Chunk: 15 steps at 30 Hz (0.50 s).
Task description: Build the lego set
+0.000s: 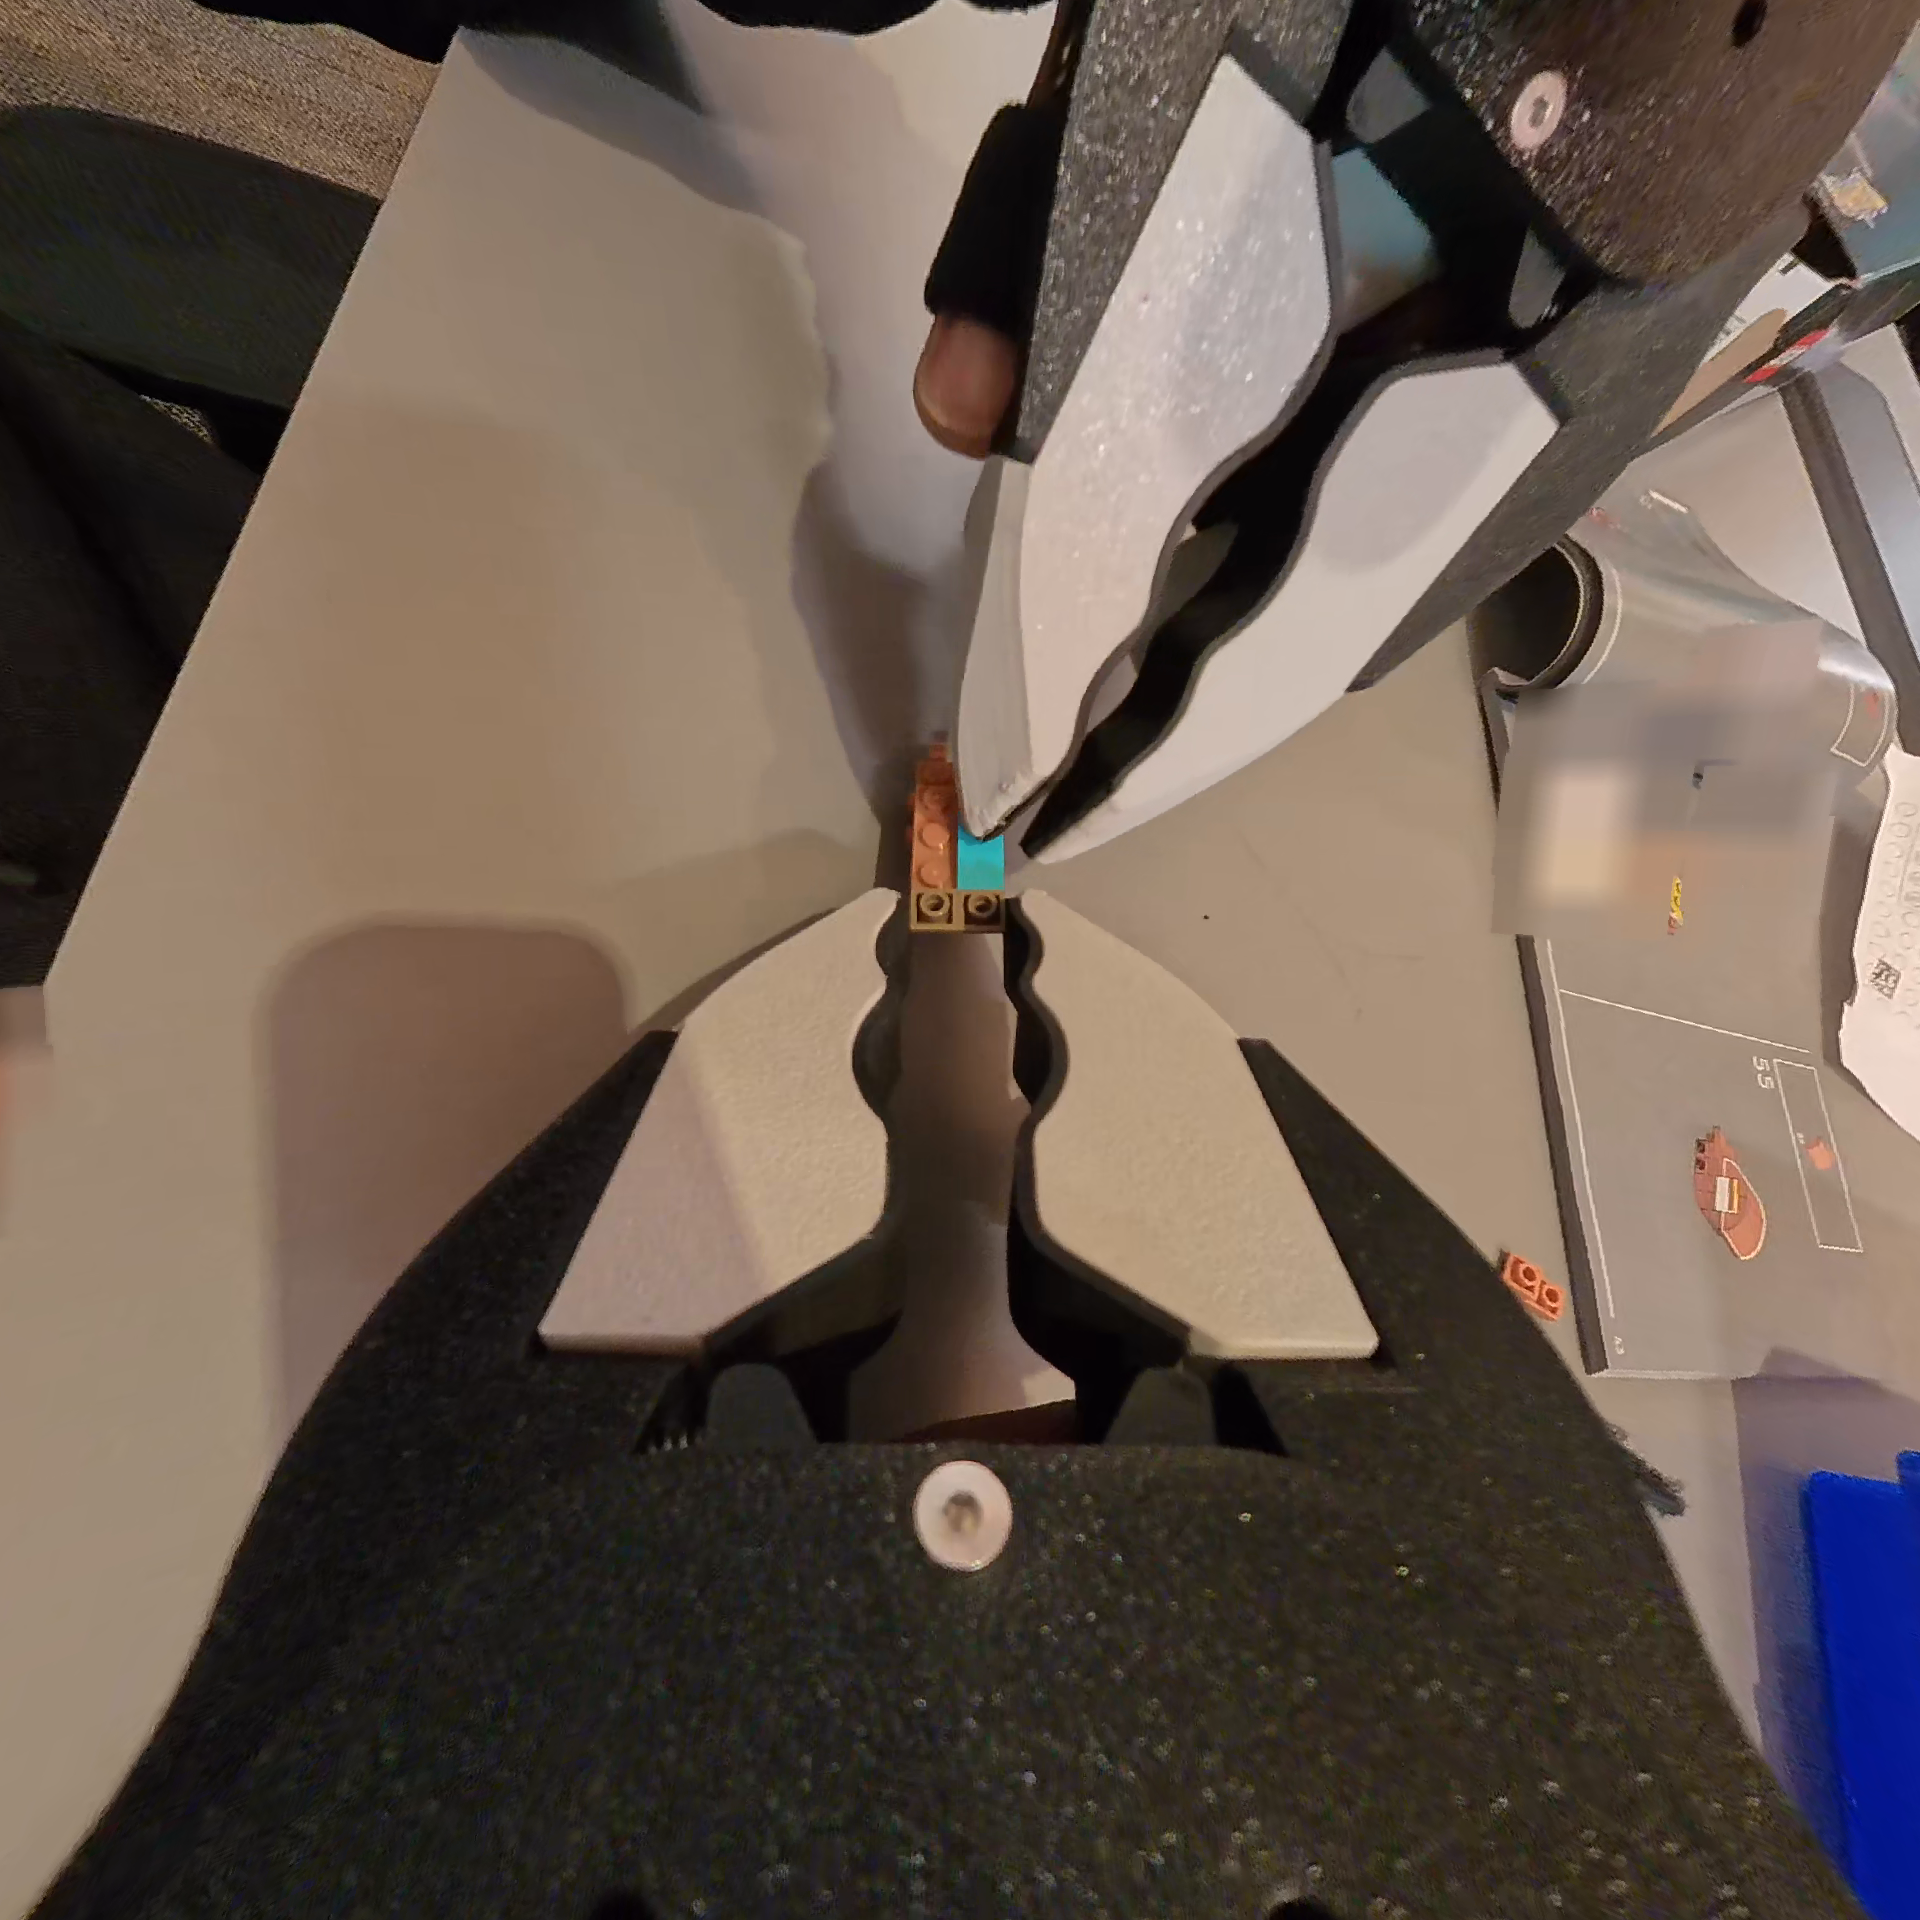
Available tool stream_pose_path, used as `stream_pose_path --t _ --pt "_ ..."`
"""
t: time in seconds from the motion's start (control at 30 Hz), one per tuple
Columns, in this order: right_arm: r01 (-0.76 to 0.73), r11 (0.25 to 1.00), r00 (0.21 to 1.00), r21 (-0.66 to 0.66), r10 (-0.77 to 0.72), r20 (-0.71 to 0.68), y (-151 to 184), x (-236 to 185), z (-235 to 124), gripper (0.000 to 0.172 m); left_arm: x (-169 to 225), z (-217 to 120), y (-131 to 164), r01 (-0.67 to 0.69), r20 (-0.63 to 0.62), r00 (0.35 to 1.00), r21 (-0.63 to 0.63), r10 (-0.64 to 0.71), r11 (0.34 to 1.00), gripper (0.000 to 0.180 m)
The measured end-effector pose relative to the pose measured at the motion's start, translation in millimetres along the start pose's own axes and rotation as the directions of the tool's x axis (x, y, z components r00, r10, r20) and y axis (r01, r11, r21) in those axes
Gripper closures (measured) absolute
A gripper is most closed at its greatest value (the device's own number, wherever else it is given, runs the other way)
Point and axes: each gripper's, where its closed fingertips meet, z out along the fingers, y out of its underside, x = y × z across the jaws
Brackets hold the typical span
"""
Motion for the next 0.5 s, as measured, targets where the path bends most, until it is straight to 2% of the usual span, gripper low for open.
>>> stream_pose_path --t 0.27,0.37,0.5 --pt "-0.007 1.000 1.000 0.003 0.007 0.007 0.3 0.1 0.1 0.155 2.1 0.9 -1.1 0.006 -0.030 1.000 0.044 -0.005 0.999 0.175" --pt "-0.018 1.000 1.000 0.002 0.018 0.013 0.8 0.3 0.3 0.155 4.0 -2.5 -1.8 0.012 -0.034 0.999 0.076 -0.009 0.997 0.168" --pt "-0.030 1.000 0.999 0.000 0.030 0.018 1.7 0.9 0.2 0.155 2.2 -6.8 9.3 0.012 0.027 1.000 0.058 -0.014 0.998 0.154"
